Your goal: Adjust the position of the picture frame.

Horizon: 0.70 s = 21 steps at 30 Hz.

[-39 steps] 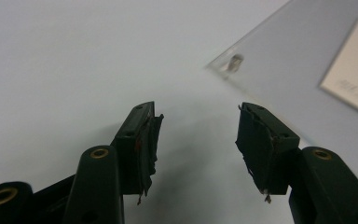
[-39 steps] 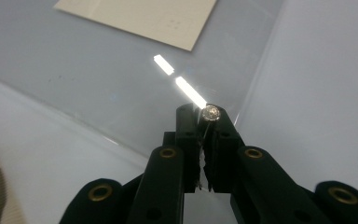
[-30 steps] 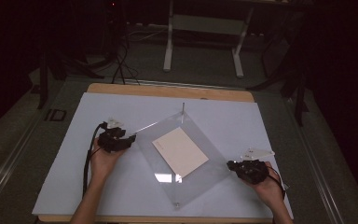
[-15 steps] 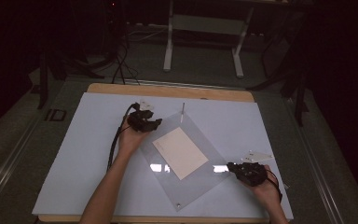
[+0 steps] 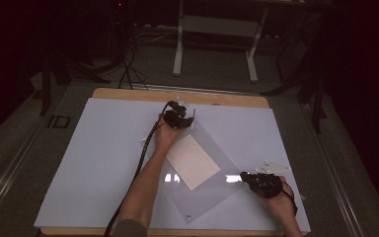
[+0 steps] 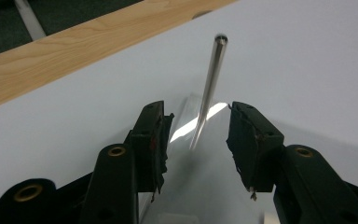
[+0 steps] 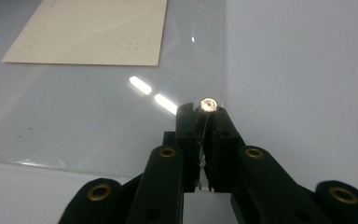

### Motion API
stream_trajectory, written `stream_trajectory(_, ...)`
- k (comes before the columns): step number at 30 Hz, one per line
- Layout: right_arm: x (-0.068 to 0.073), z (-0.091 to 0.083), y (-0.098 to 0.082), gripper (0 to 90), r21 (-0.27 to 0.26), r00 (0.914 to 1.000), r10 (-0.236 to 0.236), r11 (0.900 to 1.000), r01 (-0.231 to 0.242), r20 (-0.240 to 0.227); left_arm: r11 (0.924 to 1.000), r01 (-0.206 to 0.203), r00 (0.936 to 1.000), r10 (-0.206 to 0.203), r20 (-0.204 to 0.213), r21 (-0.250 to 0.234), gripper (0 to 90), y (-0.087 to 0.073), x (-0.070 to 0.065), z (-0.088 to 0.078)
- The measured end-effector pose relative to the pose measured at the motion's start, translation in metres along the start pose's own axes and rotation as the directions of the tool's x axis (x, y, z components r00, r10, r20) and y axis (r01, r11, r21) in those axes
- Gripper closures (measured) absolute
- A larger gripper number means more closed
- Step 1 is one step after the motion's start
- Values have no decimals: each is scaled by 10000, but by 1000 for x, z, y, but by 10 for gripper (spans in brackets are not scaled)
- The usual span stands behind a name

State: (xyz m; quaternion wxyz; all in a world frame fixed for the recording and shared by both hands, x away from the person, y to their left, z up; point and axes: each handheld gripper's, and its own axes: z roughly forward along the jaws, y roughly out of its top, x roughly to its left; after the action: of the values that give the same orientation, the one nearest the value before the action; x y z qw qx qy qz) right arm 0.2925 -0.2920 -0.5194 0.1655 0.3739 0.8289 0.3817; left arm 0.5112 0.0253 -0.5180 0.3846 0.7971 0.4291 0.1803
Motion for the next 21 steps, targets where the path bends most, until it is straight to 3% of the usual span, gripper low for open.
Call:
stream_trajectory(7, -1, 0, -2, 846, -139, 9998, 166, 9998, -167, -58, 9974, 639, 9979, -637, 79, -323, 608, 4, 1, 14)
stream_trajectory(8, -1, 0, -2, 846, -150, 9998, 200, 9997, -201, -84, 9974, 702, 9975, -701, 106, -169, 617, 5, 1, 16)
stream_trajectory(11, -2, 1, -2, 845, -209, 9995, 284, 9994, -287, -122, 9993, 371, 9989, -373, 281, 69, 635, 13, -4, 22)
stream_trajectory(14, -1, 1, -3, 844, -224, 9994, 329, 9992, -331, -101, 9981, 512, 9979, -525, 381, 336, 749, 16, -5, 27)
stream_trajectory(15, -1, 1, -3, 844, -219, 9994, 346, 9992, -348, -97, 9981, 512, 9979, -525, 381, 336, 749, 16, -5, 27)
stream_trajectory(16, -3, 1, -3, 839, -194, 9984, 511, 9985, -515, -253, 9981, 182, 9995, -167, -250, 588, 839, 18, -11, 28)
stream_trajectory(21, -6, 1, -3, 830, -225, 9924, 1116, 9934, -1129, -523, 9980, 65, 9996, -46, -293, 632, 849, 18, -11, 26)
